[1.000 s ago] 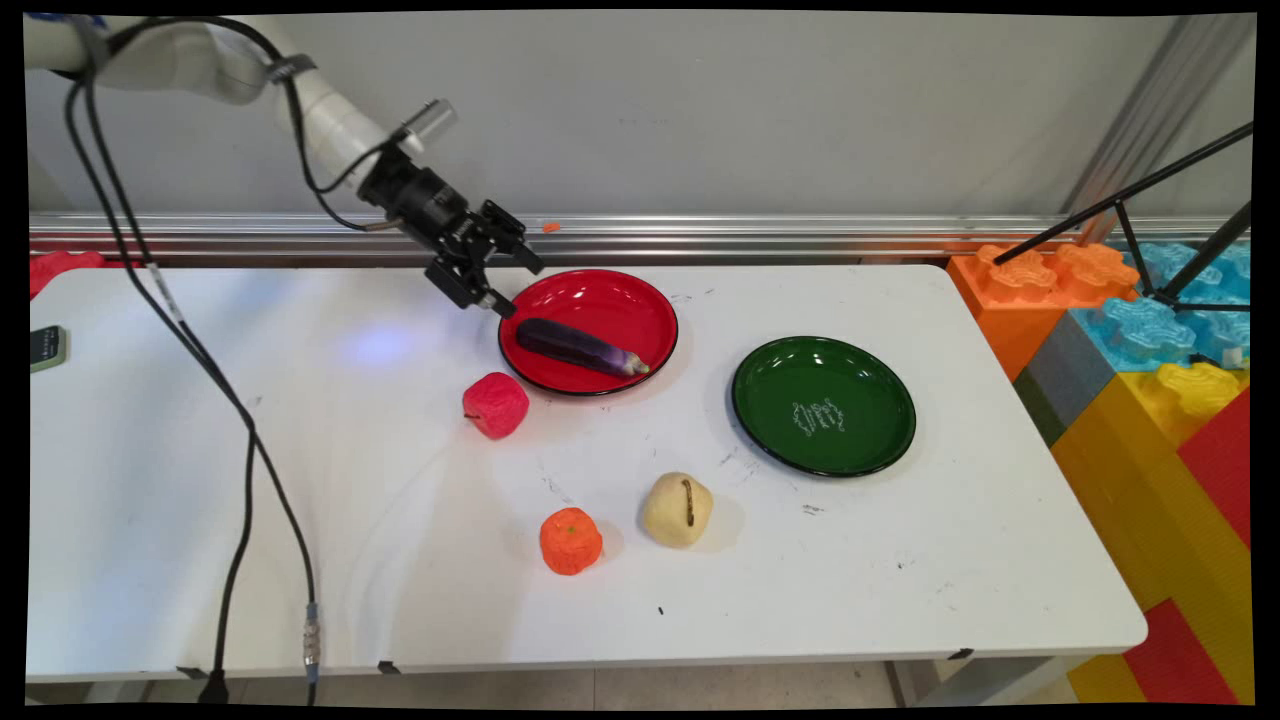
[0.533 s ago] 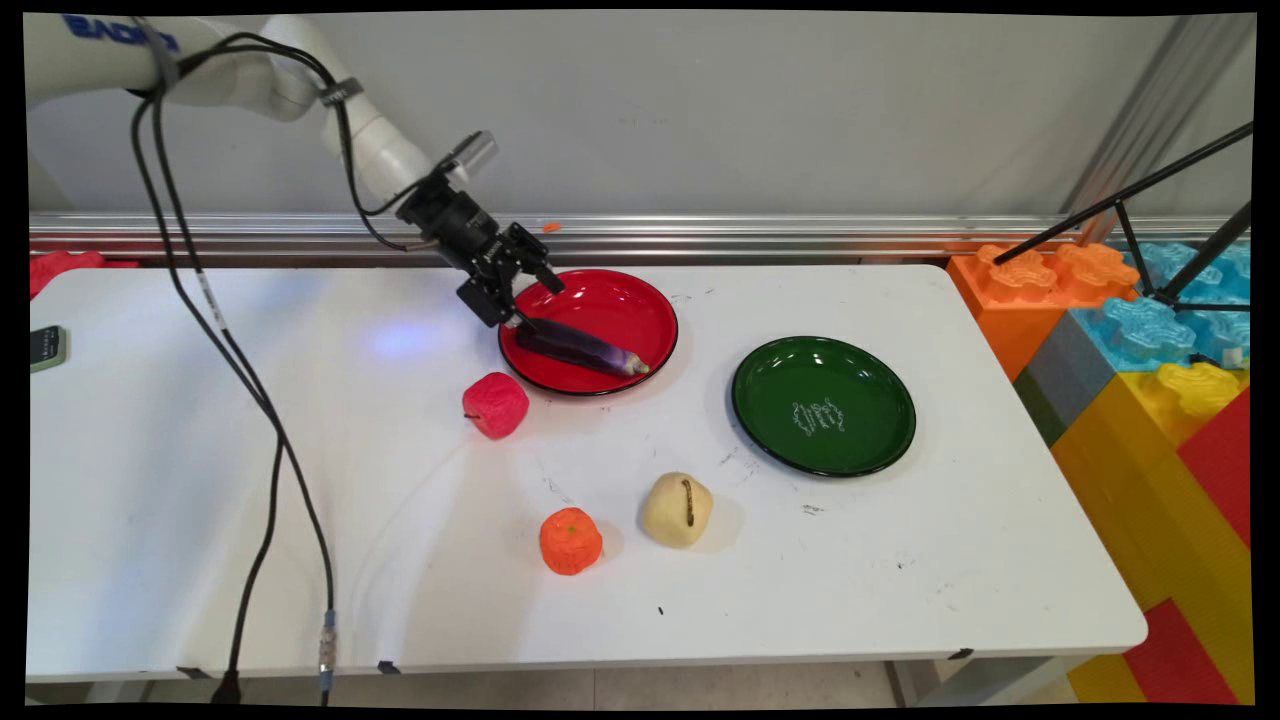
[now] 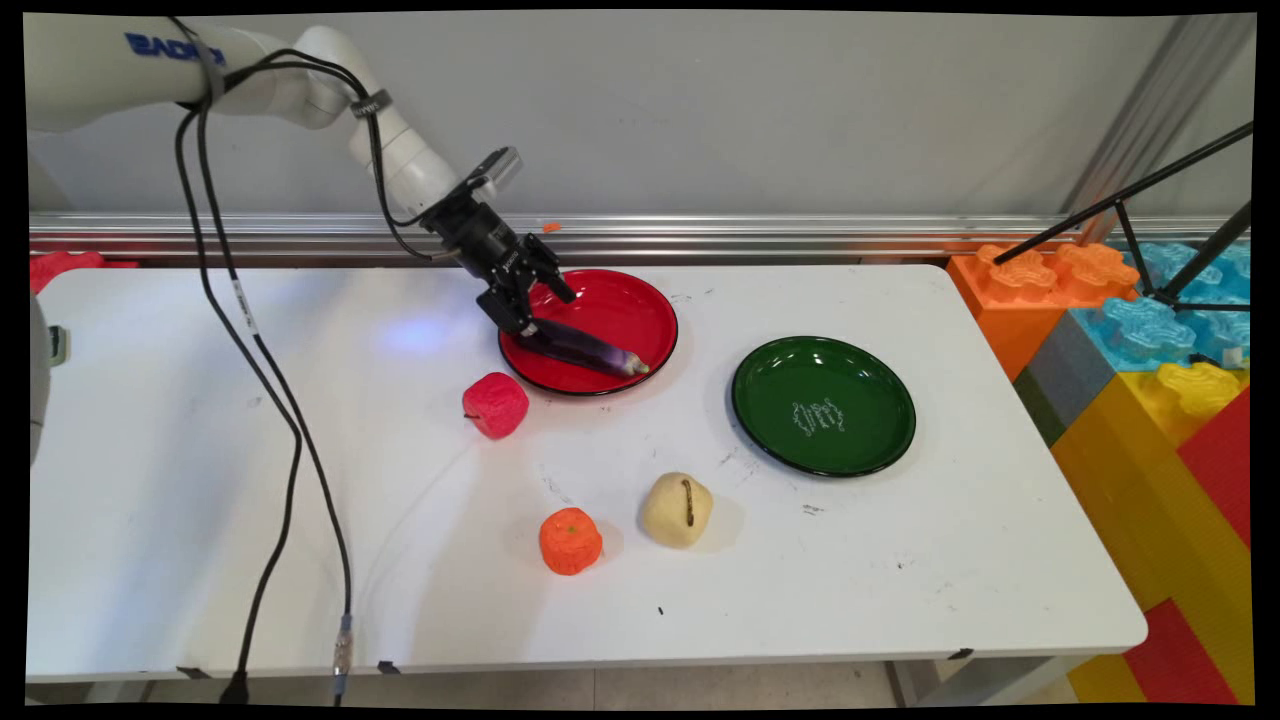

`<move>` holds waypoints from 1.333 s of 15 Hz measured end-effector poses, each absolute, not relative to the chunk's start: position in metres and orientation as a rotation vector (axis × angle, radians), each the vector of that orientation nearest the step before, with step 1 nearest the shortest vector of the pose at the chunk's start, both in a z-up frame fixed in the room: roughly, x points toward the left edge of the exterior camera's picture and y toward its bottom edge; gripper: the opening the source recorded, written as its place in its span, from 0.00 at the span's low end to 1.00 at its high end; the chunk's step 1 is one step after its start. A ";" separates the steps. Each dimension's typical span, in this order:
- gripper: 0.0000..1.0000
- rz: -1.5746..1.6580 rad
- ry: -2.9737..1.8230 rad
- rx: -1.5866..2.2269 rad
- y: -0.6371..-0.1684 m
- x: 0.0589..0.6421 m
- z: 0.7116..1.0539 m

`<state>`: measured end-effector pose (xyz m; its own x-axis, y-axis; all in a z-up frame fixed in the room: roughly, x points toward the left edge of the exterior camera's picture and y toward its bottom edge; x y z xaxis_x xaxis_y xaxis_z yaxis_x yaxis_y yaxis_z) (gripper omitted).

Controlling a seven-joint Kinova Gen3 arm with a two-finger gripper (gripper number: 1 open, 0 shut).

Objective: Pick up the eggplant from the red plate

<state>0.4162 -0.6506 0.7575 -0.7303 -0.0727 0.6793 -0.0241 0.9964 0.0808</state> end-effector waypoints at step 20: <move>0.00 -0.117 -2.456 0.091 -0.656 0.408 0.735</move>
<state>0.4083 -0.6562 0.7349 -0.7747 -0.0958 0.6250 -0.0357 0.9935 0.1080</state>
